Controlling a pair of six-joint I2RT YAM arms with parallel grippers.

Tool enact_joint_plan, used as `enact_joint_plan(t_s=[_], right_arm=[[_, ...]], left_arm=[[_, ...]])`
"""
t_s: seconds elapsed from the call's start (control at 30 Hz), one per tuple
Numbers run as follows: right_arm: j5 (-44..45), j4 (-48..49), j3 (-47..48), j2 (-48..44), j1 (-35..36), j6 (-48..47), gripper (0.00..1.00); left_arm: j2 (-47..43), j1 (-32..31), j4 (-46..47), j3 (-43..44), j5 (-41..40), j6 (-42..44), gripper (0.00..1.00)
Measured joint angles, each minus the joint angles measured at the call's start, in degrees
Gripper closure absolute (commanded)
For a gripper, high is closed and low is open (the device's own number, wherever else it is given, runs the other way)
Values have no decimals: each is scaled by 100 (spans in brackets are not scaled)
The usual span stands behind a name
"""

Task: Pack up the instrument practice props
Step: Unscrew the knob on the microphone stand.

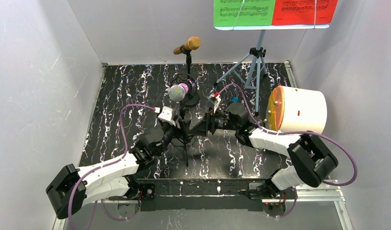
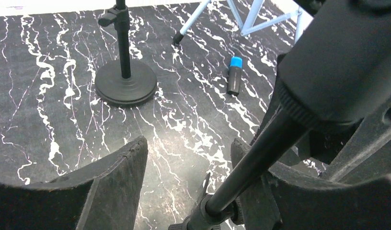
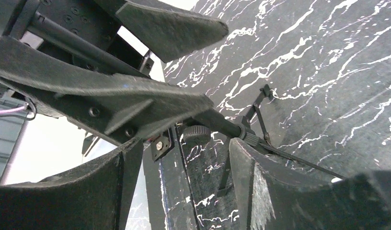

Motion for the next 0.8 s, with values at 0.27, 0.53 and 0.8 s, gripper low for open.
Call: enact_joint_plan(t_s=[0.27, 0.53, 0.8], right_arm=[[505, -262, -269, -470, -2, -107, 26], [433, -203, -256, -111, 0, -70, 36], [173, 13, -101, 295, 33, 57, 39]], left_arm=[[-203, 0, 63, 105, -81, -39, 36], [-313, 0, 59, 146, -17, -72, 37], [-382, 0, 59, 173, 138, -72, 42]])
